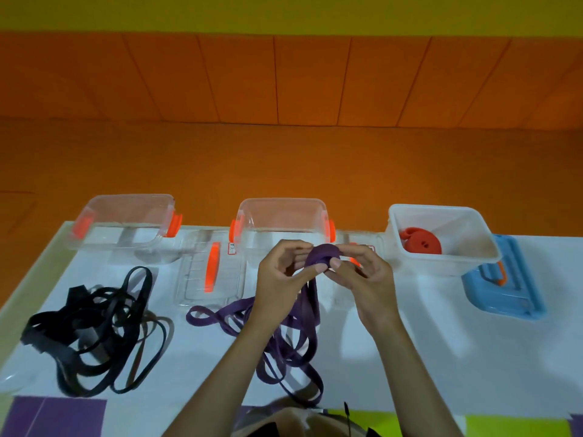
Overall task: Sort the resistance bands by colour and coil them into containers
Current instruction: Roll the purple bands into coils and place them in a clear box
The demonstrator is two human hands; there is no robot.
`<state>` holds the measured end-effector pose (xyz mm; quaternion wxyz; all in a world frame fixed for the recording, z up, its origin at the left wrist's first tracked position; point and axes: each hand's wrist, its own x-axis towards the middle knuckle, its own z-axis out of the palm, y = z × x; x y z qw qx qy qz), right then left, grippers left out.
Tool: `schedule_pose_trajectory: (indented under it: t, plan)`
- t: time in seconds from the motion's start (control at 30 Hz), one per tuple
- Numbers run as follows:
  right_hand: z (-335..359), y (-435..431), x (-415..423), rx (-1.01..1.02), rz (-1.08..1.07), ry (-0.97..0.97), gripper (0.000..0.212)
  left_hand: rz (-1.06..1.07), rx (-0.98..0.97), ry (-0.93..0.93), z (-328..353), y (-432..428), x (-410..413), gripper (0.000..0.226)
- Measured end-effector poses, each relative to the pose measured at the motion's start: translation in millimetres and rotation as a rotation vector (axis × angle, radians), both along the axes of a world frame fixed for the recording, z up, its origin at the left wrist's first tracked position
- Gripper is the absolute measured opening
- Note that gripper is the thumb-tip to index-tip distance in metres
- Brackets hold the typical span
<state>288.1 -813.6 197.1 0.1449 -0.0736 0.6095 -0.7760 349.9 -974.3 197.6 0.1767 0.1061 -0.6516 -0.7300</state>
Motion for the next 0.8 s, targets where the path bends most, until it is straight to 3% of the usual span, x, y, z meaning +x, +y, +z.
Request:
schedule_pose_trajectory:
  t: [0.17,0.3,0.53,0.8]
  plan:
    - [1,1,-3,-0.014,-0.026,0.042,0.047,0.047,0.125,-0.021,10,10,-8,0.02]
    - [-2,5,-5,0.038,-0.028,0.098,0.034,0.011,0.129,-0.094,15,8,-11,0.023]
    - [-3,12,-15,0.14,0.01,0.244,0.019,0.039,0.035,-0.037,20,10,-12,0.026]
    - [-5,2,-5,-0.022,-0.071,0.123,0.019,0.122,-0.003,0.012,11,20,-9,0.022]
